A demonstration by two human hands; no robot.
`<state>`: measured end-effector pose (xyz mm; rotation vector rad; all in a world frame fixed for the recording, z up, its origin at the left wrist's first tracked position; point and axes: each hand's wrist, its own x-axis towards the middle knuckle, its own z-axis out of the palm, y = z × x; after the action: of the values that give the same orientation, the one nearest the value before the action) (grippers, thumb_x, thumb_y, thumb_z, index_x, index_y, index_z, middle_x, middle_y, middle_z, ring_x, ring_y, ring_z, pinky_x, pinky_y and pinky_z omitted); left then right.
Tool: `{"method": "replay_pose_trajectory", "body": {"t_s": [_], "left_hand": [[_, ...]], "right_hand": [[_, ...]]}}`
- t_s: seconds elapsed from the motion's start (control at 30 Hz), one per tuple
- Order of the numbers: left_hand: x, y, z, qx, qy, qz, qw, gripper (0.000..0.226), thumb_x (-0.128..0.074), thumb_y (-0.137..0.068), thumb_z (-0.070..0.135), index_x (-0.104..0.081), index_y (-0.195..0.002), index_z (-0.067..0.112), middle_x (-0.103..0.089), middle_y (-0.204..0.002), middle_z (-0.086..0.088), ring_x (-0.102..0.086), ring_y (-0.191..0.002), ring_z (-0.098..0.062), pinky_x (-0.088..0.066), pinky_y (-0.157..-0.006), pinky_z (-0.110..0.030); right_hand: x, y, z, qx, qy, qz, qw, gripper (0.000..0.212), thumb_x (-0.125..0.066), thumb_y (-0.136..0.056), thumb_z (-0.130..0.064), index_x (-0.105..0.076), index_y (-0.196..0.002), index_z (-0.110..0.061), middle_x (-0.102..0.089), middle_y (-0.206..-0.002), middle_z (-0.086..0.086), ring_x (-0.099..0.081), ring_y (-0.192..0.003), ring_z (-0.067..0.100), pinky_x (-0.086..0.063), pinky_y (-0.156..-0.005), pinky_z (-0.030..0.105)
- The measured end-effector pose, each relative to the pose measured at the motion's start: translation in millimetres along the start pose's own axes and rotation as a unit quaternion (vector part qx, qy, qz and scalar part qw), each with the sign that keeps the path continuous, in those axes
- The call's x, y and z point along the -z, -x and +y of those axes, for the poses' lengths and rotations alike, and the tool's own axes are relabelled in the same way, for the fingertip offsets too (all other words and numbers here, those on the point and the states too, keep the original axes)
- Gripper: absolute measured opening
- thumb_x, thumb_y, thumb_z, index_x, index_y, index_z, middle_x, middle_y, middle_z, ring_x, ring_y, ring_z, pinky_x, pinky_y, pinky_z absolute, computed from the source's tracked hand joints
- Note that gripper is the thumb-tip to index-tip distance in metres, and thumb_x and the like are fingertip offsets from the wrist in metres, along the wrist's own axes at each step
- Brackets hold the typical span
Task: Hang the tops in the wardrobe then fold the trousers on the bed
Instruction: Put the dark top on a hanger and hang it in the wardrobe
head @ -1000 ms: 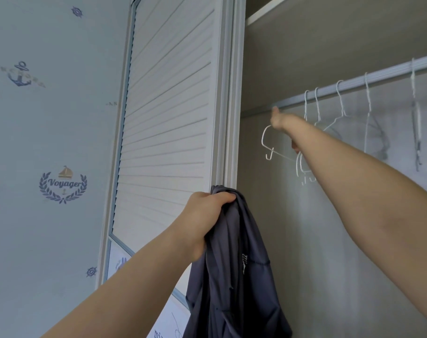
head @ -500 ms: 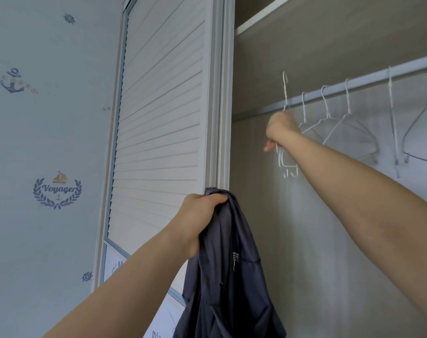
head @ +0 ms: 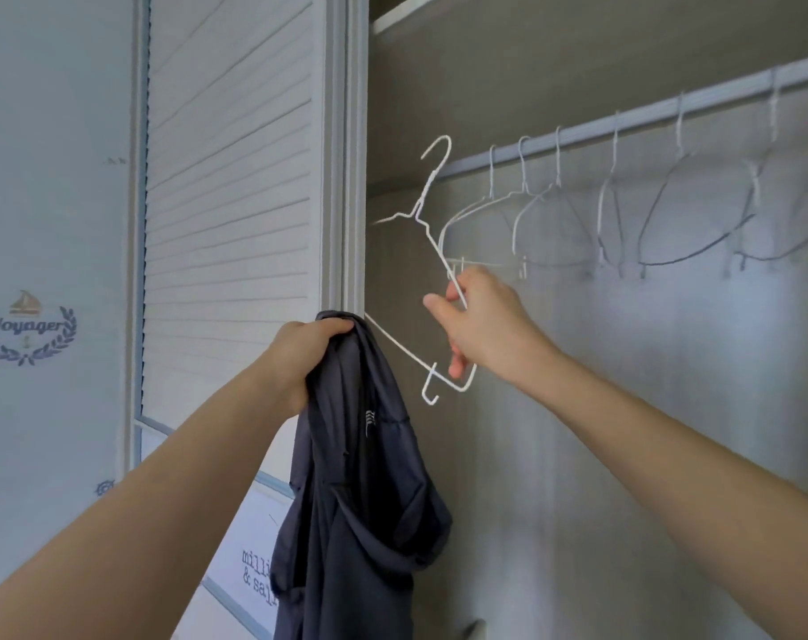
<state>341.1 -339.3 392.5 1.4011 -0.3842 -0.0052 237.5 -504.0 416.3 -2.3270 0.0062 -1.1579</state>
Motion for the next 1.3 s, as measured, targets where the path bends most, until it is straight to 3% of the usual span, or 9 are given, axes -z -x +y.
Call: {"method": "replay_pose_trajectory", "body": {"t_s": [0.13,0.23,0.3,0.4,0.5,0.6,0.87,1.13,1.3], "left_hand": [[0,7,-4,0.007,0.018,0.015,1.000,0.022,-0.067,-0.088,0.019,-0.066,-0.105,0.005,-0.070,-0.091,-0.013,-0.065,-0.075,-0.025,-0.054,-0.067,-0.031],[-3,15,-11,0.019,0.015,0.016,1.000,0.025,-0.066,-0.088,0.020,-0.065,-0.108,0.005,-0.069,-0.093,-0.013,-0.064,-0.078,-0.027,-0.054,-0.074,-0.034],[-9,22,-15,0.021,0.004,0.019,1.000,0.027,-0.066,-0.088,0.019,-0.064,-0.110,0.004,-0.068,-0.091,-0.014,-0.063,-0.077,-0.027,-0.053,-0.076,-0.035],[-17,30,-20,0.022,-0.026,0.020,0.999,0.032,-0.068,-0.087,0.018,-0.060,-0.113,0.001,-0.066,-0.092,-0.015,-0.062,-0.077,-0.027,-0.052,-0.072,-0.033],[-18,32,-21,0.020,-0.080,0.020,0.996,0.031,-0.069,-0.086,0.018,-0.059,-0.110,0.001,-0.065,-0.091,-0.014,-0.062,-0.077,-0.027,-0.051,-0.066,-0.030],[-12,27,-23,-0.003,-0.135,0.035,0.990,0.024,-0.071,-0.083,0.015,-0.065,-0.102,0.000,-0.066,-0.084,-0.013,-0.062,-0.073,-0.027,-0.050,-0.063,-0.029],[-8,17,-33,-0.018,-0.272,0.051,0.961,0.028,-0.075,-0.079,0.016,-0.067,-0.097,-0.005,-0.068,-0.092,-0.020,-0.065,-0.087,-0.035,-0.054,-0.081,-0.042],[-57,53,-32,-0.069,-0.405,-0.077,0.908,0.023,-0.073,-0.074,0.016,-0.068,-0.073,-0.007,-0.058,-0.064,-0.012,-0.056,-0.066,-0.025,-0.044,-0.062,-0.029],[-95,74,-35,-0.027,-0.383,-0.140,0.913,0.018,-0.070,-0.077,0.019,-0.068,-0.075,0.001,-0.065,-0.070,-0.011,-0.065,-0.061,-0.024,-0.053,-0.057,-0.028]], "right_hand": [[13,77,24,0.014,-0.090,0.022,0.996,0.020,-0.055,-0.089,-0.035,-0.036,-0.083,-0.034,-0.061,-0.056,0.000,-0.061,-0.037,0.016,-0.046,-0.036,0.028],[16,95,41,-0.142,-0.209,-0.094,0.963,0.024,-0.061,-0.086,-0.024,-0.039,-0.090,-0.032,-0.065,-0.054,0.002,-0.065,-0.044,0.023,-0.049,-0.041,0.026],[13,89,52,-0.231,-0.238,-0.096,0.938,0.024,-0.063,-0.087,-0.019,-0.042,-0.097,-0.024,-0.063,-0.057,0.002,-0.060,-0.040,0.021,-0.047,-0.042,0.024],[11,83,69,-0.191,-0.138,-0.007,0.972,0.017,-0.061,-0.090,-0.031,-0.050,-0.080,-0.022,-0.050,-0.058,-0.003,-0.043,-0.043,0.013,-0.034,-0.047,0.023],[21,101,81,-0.114,-0.076,0.023,0.990,0.027,-0.052,-0.096,-0.031,-0.064,-0.072,-0.025,-0.046,-0.038,-0.012,-0.039,-0.040,0.001,-0.029,-0.048,0.022],[39,122,86,-0.101,-0.149,0.061,0.982,0.036,-0.048,-0.097,-0.018,-0.067,-0.067,-0.023,-0.031,-0.038,-0.007,-0.028,-0.035,0.004,-0.024,-0.040,0.016],[61,151,88,-0.164,-0.269,-0.027,0.949,0.039,-0.045,-0.099,-0.013,-0.056,-0.062,-0.010,-0.020,-0.041,-0.003,-0.017,-0.029,0.008,-0.015,-0.036,0.008],[19,135,84,-0.103,-0.067,-0.055,0.991,0.040,-0.048,-0.096,-0.022,-0.059,-0.058,-0.021,-0.043,-0.035,-0.011,-0.043,-0.036,0.003,-0.031,-0.041,0.013],[-1,124,75,-0.147,-0.112,-0.051,0.981,0.041,-0.048,-0.096,-0.027,-0.061,-0.057,-0.023,-0.044,-0.031,-0.014,-0.039,-0.034,0.004,-0.030,-0.046,0.021]]}}
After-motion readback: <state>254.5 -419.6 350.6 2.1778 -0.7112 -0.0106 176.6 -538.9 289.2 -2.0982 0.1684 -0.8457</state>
